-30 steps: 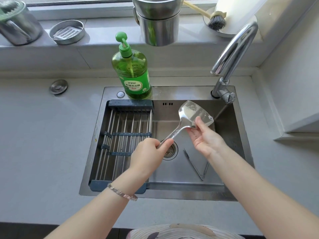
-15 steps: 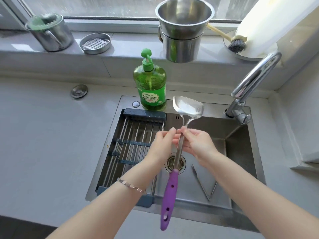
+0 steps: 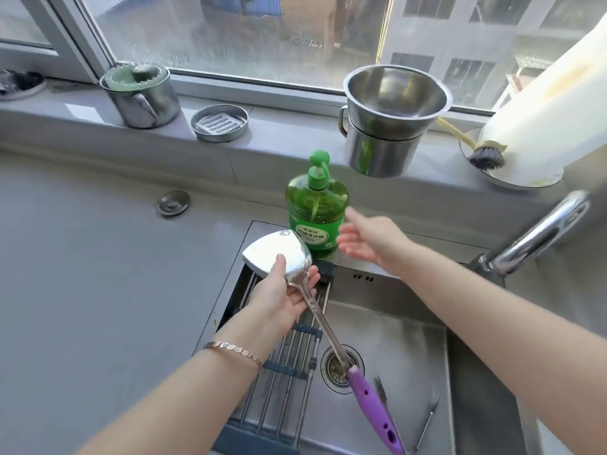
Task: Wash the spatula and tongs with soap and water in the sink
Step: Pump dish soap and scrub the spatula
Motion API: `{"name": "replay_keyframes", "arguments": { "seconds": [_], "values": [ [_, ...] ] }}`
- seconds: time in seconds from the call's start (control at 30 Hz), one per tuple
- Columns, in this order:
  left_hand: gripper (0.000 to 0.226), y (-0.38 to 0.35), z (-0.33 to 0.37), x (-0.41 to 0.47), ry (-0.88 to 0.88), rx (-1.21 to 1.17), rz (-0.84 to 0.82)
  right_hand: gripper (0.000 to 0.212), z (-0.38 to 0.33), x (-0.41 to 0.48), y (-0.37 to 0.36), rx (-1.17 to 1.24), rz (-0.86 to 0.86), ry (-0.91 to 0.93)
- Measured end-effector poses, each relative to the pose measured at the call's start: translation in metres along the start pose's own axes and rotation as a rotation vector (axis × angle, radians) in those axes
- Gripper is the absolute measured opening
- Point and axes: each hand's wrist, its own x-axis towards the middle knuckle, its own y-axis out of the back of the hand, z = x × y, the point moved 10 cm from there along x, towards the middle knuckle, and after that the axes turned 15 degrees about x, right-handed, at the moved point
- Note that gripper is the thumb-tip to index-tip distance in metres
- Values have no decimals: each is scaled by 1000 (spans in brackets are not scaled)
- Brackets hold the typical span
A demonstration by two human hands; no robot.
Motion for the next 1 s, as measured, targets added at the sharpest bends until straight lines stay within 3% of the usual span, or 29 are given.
{"name": "replay_keyframes", "arguments": {
  "seconds": [0.2,0.33,1.0],
  "values": [
    [43,12,7,13,34,-60,68,41,-59,39,-50,206,-103,-127],
    [44,14,8,20,65,-128,71,33,-59,49,-58,203,-112,-208],
    [40,6,11,15,28,-294,72,30,-47,46,-57,495,-82,-247]
  ]
}}
